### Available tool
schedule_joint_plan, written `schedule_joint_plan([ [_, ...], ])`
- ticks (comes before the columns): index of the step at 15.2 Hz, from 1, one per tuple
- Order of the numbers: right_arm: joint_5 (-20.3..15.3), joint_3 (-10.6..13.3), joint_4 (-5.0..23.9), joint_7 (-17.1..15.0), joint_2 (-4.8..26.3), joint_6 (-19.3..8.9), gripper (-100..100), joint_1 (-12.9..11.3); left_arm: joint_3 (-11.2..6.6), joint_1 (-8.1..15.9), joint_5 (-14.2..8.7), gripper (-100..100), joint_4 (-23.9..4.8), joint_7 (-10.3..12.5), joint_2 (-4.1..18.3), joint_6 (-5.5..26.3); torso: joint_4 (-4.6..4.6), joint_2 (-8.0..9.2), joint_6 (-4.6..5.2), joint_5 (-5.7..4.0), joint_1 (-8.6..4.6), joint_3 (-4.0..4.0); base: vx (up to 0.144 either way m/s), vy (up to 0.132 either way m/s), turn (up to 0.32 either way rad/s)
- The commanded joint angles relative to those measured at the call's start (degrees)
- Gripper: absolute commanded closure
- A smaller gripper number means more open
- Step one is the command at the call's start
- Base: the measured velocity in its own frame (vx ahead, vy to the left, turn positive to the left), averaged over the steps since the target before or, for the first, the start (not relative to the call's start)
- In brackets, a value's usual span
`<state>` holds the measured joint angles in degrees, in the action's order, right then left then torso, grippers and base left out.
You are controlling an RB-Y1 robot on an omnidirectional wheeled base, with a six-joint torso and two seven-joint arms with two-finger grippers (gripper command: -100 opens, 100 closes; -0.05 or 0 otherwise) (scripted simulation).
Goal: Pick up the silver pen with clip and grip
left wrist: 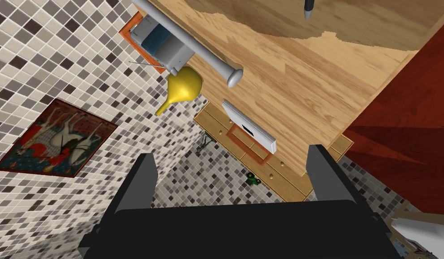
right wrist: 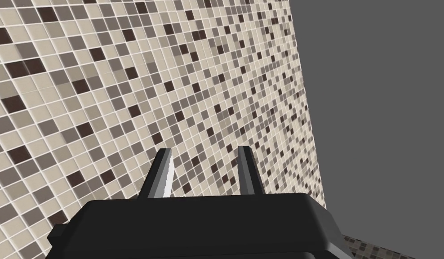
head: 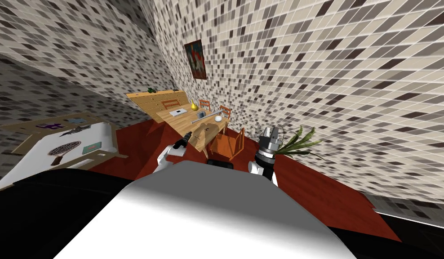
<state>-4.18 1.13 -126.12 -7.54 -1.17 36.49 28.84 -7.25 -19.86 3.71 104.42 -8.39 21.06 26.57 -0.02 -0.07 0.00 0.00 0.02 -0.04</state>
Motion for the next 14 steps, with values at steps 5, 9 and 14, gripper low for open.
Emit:
schedule_joint_plan([
  [5,0.00,0.00,0.00,0.00,0.00,0.00,0,0.00,-0.79,1.32,0.18,-100,-3.42,-0.71,0.55,7.85,0.00,-0.02,0.02,0.00,0.00,-0.01,0.032,-0.002,-0.168],
  [9,0.00,0.00,0.00,0.00,0.00,0.00,0,0.00,-1.14,1.91,0.34,-100,-5.05,-1.05,0.67,11.09,-0.01,-0.06,0.03,0.01,0.02,-0.03,0.034,0.006,-0.149],
  [14,0.00,0.00,0.00,0.00,0.00,0.00,0,0.00,-1.82,3.04,0.63,-100,-8.19,-1.71,0.81,16.98,-0.01,-0.04,0.03,0.02,0.05,-0.02,0.035,0.014,-0.158],
])
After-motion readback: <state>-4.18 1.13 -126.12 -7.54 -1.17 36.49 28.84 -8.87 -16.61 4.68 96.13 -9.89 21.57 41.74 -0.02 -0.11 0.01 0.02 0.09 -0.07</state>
